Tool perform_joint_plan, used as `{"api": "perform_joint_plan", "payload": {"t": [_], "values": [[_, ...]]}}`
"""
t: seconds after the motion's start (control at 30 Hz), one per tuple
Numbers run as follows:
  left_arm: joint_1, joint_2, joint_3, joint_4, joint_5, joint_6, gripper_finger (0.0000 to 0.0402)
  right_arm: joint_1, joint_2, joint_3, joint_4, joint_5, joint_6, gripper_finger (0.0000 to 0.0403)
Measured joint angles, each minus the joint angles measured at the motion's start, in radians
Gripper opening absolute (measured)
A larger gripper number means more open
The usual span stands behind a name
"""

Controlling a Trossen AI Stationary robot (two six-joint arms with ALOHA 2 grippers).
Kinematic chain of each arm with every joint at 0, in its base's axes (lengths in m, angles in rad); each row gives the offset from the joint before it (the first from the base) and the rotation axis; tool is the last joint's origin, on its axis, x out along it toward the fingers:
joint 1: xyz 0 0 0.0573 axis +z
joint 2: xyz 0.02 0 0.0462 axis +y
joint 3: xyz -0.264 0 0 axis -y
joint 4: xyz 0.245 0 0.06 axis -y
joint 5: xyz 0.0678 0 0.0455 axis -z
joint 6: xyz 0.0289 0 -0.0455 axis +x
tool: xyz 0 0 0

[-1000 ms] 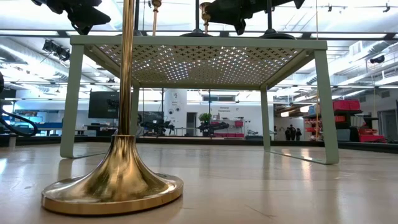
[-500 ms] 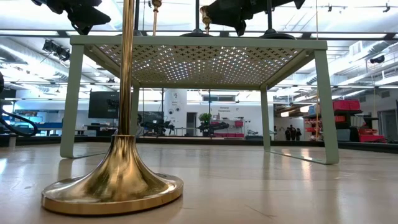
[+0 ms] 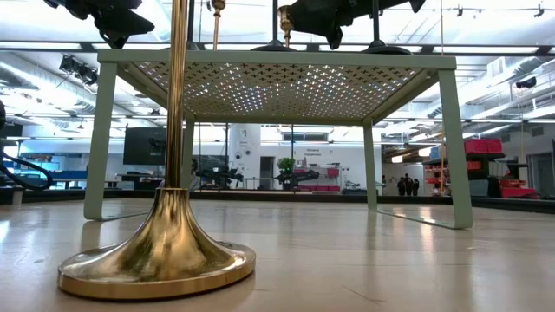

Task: Pick & Place candle stick holders
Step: Put the bottom right golden candle holder aligned with the black candle holder on the shelf

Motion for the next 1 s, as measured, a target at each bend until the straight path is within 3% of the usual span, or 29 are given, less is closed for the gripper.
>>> {"api": "perform_joint_plan", "payload": {"t": [0.57, 1.0], "values": [[0.0, 0.0, 0.0, 0.0, 0.0, -0.001, 0.0218, 0.0, 0.0, 0.0, 0.016, 0.012, -0.007, 0.0197], [0.0, 0.0, 0.0, -0.002, 0.0, -0.001, 0.0218, 0.002, -0.037, -0.001, -0.028, 0.029, -0.029, 0.0206]]}}
